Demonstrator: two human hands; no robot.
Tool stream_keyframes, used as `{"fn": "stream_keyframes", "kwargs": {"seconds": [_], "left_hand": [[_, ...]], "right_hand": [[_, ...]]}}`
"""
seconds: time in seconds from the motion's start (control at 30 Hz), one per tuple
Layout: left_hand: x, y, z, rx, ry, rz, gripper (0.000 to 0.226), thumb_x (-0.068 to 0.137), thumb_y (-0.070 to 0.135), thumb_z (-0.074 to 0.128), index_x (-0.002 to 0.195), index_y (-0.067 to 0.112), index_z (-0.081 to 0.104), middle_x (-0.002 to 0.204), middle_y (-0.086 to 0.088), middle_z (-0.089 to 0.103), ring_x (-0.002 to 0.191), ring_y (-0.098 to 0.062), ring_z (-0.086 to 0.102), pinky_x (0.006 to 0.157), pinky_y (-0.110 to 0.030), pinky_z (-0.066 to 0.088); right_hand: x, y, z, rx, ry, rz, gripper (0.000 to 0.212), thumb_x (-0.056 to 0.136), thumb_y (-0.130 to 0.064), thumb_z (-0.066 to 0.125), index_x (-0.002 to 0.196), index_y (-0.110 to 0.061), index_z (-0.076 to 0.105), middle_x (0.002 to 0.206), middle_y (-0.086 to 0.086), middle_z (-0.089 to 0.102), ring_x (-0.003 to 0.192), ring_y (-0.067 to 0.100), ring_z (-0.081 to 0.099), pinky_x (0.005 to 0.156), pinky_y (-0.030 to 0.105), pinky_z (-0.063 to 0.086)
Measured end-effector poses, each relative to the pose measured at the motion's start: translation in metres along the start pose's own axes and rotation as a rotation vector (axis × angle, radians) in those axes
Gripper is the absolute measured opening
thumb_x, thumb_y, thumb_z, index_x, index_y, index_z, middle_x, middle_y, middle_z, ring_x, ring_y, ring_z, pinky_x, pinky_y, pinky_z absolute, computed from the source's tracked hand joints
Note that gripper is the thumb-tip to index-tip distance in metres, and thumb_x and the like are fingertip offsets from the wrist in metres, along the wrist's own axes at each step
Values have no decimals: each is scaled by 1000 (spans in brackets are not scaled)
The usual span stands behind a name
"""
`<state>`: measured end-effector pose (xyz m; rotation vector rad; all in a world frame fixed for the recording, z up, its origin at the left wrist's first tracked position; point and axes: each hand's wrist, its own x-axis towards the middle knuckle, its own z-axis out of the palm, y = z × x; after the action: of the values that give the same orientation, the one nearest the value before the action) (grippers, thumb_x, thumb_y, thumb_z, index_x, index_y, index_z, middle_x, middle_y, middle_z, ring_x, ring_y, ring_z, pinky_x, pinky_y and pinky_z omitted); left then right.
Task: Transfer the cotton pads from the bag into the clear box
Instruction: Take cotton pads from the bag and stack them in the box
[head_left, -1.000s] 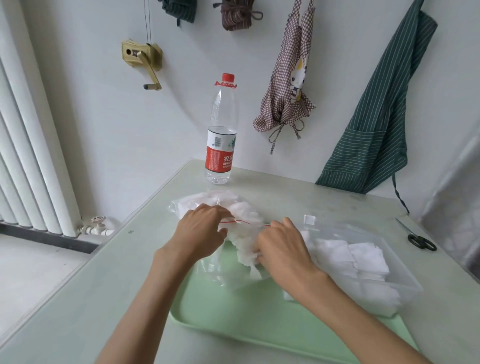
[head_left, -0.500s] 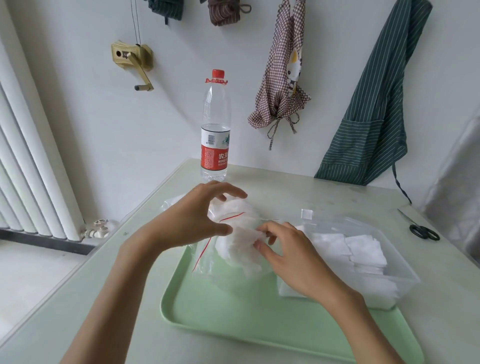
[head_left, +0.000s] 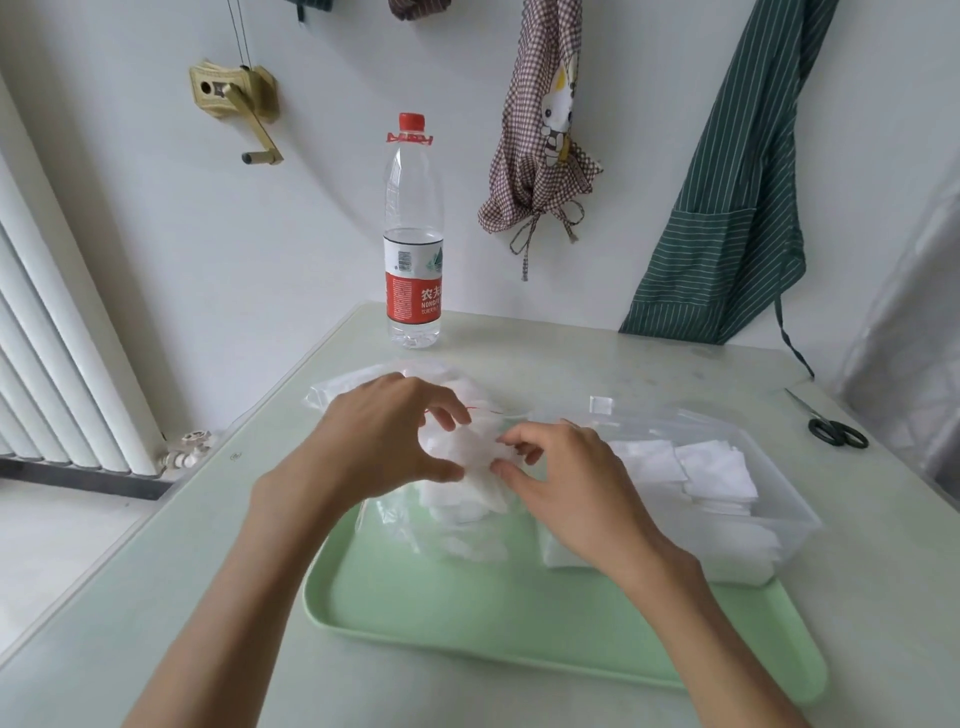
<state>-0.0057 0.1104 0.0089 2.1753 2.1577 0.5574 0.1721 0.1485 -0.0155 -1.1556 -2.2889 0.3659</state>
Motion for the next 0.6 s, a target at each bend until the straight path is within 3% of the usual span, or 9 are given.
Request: {"fn": "stream_keyframes", "kwargs": {"seconds": [0.1,0.2,0.37,0.43,0.53,0.6], "left_hand": [[-1,2,-5,-80,10,26,48,66,44,79,109,43,56,100,27,59,91,-1,50,76,-23,40],[0,4,-12,-133,82,46,33,72,37,78,100,39,61,93,26,61,87,-1,54,76,-23,42],[-1,5,-8,-182,-8,72,53,71,42,78,120,36,58,101,25,59,90,2,54,82,-21,41],[-1,5,-7,-218,-37,93,51,71,49,74,118,37,59,102,24,61,91,3,54,84,-21,42],[-2,5,-9,-364,-72,151,30,73,56,67,98,39,66,88,24,64,86,1,57,81,-15,43],[-3,8,-14,-444,-61,188,17,78,51,64,78,34,64,73,18,62,76,-4,58,70,-9,40]], "right_hand": [[0,-4,2,-164,29,-48,28,94,-32,51,121,-31,61,108,0,61,104,20,53,82,24,33],[0,-2,4,-157,18,-49,30,94,-31,51,123,-31,59,108,2,58,105,21,53,83,23,33],[2,5,0,50,-42,-18,19,90,-31,58,108,-33,62,100,-7,60,99,10,55,84,24,41],[3,8,-4,164,-68,-10,10,90,-30,58,99,-32,61,97,-11,63,96,4,55,81,24,43],[5,9,-19,407,-69,25,5,92,-24,57,94,-22,61,92,-6,67,88,4,60,76,24,46],[4,9,-29,559,-70,82,9,92,-22,58,97,-16,63,93,-1,69,84,3,62,75,22,48]]}}
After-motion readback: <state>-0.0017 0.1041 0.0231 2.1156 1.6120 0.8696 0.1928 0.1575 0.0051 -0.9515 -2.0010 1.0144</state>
